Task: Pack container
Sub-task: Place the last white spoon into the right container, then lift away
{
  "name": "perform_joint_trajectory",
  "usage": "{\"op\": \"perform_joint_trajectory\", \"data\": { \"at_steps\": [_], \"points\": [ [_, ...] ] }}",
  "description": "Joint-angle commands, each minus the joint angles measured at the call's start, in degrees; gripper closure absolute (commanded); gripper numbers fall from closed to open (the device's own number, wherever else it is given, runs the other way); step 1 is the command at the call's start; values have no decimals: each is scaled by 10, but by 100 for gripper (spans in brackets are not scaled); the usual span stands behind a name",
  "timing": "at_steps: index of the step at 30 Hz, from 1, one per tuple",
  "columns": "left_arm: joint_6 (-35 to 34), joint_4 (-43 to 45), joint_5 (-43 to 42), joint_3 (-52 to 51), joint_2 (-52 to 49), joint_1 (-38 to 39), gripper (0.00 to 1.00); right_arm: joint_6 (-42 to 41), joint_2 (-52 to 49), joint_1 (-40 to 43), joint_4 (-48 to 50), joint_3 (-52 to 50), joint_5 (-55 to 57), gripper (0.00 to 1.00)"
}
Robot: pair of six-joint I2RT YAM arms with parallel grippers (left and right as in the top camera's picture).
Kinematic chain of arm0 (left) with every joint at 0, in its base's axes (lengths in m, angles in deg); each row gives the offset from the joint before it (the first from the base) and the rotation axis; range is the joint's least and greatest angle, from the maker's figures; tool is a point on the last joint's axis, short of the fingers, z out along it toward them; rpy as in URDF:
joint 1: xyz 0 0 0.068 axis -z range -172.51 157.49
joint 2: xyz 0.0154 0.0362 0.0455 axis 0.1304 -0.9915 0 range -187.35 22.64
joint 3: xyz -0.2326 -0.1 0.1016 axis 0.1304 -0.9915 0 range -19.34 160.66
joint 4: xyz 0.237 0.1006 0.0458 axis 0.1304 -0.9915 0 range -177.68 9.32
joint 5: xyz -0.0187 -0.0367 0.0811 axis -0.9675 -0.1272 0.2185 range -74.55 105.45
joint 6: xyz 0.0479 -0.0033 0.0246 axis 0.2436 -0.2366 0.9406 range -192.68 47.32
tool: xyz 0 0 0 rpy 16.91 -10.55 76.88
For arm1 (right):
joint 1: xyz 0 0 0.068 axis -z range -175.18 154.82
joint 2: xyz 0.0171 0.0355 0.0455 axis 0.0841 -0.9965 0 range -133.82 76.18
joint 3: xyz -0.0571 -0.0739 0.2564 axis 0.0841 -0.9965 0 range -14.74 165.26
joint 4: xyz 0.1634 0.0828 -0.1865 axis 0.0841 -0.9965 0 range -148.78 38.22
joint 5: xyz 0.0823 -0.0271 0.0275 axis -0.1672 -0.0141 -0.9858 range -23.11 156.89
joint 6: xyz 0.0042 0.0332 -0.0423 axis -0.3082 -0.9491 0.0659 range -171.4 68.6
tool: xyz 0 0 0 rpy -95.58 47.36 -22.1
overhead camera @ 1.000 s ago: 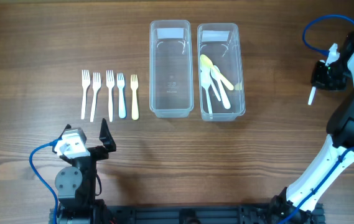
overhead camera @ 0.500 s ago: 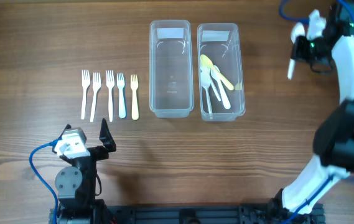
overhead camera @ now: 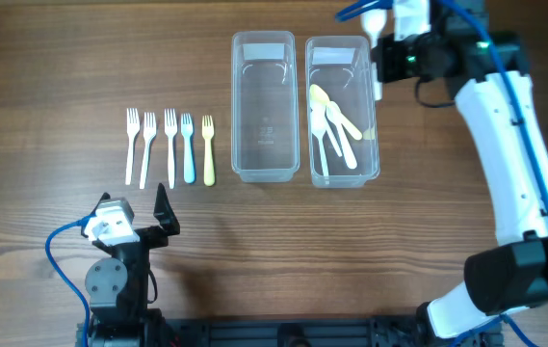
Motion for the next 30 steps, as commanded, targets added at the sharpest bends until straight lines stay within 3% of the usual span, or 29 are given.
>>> {"op": "perform_joint_trajectory", "data": {
  "at_steps": [1, 9, 18, 21, 22, 30],
  "points": [
    [11, 2, -1, -3, 4, -4, 0, -19, -34, -34, 6, -35, 1, 94],
    [11, 2, -1, -4, 4, -4, 0, -33, -110, -67, 13, -59, 1, 94],
    [11, 2, -1, -3, 4, -4, 0, -45, -131, -67, 15, -59, 3, 92],
    [11, 2, -1, -4, 4, -4, 0, -45, -131, -67, 13, -59, 3, 63],
    [11, 2, -1, -4, 4, -4, 0, -45, -131, -67, 13, -59, 3, 59],
    [11, 2, -1, -4, 4, -4, 0, -48, -79, -63, 8, -18, 19, 49]
  ]
}}
